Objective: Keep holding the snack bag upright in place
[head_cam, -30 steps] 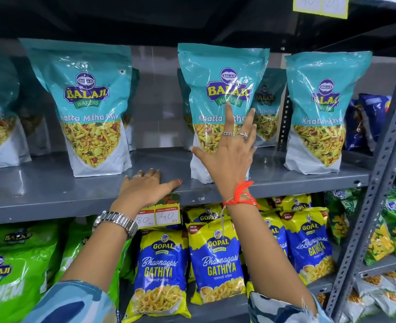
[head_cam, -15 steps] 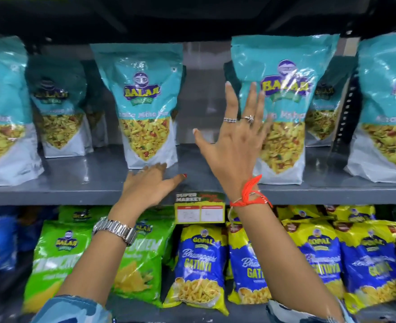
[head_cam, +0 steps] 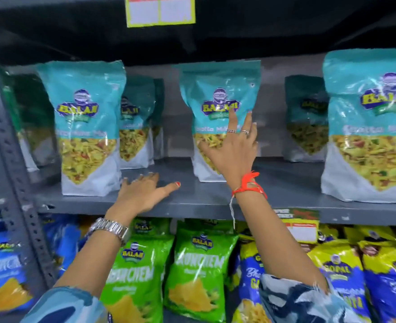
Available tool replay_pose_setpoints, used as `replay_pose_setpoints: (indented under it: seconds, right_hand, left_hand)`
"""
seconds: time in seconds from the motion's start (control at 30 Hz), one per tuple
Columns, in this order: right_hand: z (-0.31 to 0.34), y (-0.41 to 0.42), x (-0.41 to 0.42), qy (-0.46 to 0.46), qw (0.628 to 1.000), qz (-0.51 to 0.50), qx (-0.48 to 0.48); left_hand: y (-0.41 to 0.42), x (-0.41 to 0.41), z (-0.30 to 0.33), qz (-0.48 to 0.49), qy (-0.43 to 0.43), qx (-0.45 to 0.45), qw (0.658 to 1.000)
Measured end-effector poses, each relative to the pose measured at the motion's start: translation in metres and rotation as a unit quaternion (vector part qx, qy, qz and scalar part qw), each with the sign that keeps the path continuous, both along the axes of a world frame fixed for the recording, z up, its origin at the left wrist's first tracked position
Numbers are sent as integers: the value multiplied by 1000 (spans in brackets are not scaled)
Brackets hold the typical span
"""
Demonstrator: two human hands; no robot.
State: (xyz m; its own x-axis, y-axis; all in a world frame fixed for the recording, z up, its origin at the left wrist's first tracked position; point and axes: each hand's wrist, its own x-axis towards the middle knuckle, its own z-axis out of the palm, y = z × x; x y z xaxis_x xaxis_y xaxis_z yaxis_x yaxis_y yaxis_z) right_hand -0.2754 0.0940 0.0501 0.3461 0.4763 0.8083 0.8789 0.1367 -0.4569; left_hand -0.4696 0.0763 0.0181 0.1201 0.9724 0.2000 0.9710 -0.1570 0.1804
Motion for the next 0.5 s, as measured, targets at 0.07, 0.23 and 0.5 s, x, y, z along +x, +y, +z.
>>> replay_pose_setpoints:
  seconds: [0.07, 0.23, 0.5]
  right_hand:
    - [1, 11, -12, 3, 1000, -18, -8]
    - [3, 24, -22, -19, 997, -67, -33]
    - [-3, 23, -27, -21, 991, -114, -65]
  left_hand:
    - [4, -3, -2, -28, 14, -15, 999]
    - [12, -4, -12, -59, 54, -13, 997]
    - [19, -8, -21, -72, 45, 20, 996]
